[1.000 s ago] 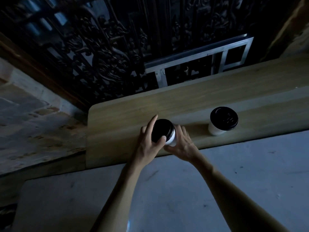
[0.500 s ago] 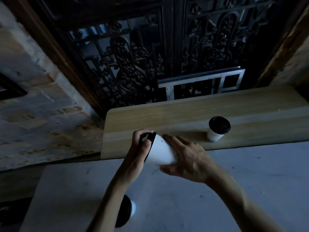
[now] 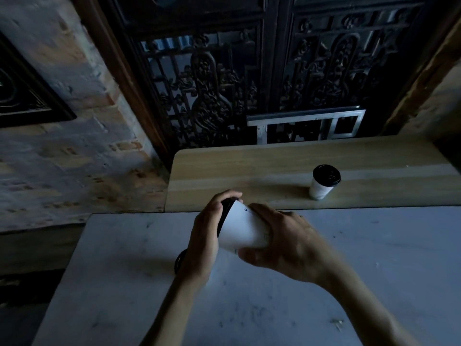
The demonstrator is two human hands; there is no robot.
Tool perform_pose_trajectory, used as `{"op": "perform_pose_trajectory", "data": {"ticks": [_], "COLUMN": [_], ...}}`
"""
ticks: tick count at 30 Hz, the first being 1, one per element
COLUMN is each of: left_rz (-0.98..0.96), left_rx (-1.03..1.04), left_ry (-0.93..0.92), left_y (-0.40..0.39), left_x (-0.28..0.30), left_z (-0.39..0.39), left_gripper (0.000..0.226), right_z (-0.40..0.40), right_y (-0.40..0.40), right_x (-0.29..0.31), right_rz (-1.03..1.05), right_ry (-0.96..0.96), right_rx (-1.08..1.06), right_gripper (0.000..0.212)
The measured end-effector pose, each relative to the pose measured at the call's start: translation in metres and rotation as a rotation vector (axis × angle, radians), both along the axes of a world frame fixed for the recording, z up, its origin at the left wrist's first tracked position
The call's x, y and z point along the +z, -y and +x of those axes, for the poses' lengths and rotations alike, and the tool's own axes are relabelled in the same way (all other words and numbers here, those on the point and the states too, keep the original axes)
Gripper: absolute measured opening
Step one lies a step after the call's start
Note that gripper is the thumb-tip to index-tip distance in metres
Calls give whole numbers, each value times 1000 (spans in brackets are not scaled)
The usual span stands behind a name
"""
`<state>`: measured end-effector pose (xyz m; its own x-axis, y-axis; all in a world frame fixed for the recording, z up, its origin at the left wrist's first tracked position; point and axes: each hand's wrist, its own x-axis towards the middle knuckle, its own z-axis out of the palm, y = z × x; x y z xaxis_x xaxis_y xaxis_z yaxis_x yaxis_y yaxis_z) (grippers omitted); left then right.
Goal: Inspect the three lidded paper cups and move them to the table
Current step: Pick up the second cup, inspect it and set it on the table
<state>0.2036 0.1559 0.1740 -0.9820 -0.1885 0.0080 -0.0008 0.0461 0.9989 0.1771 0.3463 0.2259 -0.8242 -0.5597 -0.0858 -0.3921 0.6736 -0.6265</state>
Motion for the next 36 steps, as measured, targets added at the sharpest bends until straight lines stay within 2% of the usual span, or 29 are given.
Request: {"op": "perform_pose_trajectory", "data": {"ticks": [8,12,19,27,30,34,36], "left_rz": [63,36,-12,29,-7,-55,-53], "left_rx": [58,49,37,-26,-66,-109,-76], "left_ry": [-37,-76,-150,-202,-193,-161,-124], "left_y": [-9,-9,-9,-10,-9,-4,-2], "left_x": [5,13,24,33,37,45,49], "left_z": [14,13,12,12,10,0,-9], "left_gripper": [44,43,49,42,41,44,42], "right_z": [15,16,17,14,15,18,21], "right_y": [-1,0,-2,-5,-7,-6,-1], "right_x": [9,15,25,26,23,17,17], "right_rz": [-61,-80,-266,-451,-560,-620,-601], "right_ry": [73,90,229,420,495,608,606], "right_rx": [-62,-100,-116,-113,-69,-128,-176], "right_gripper": [77,77,72,47,27,40,49]}}
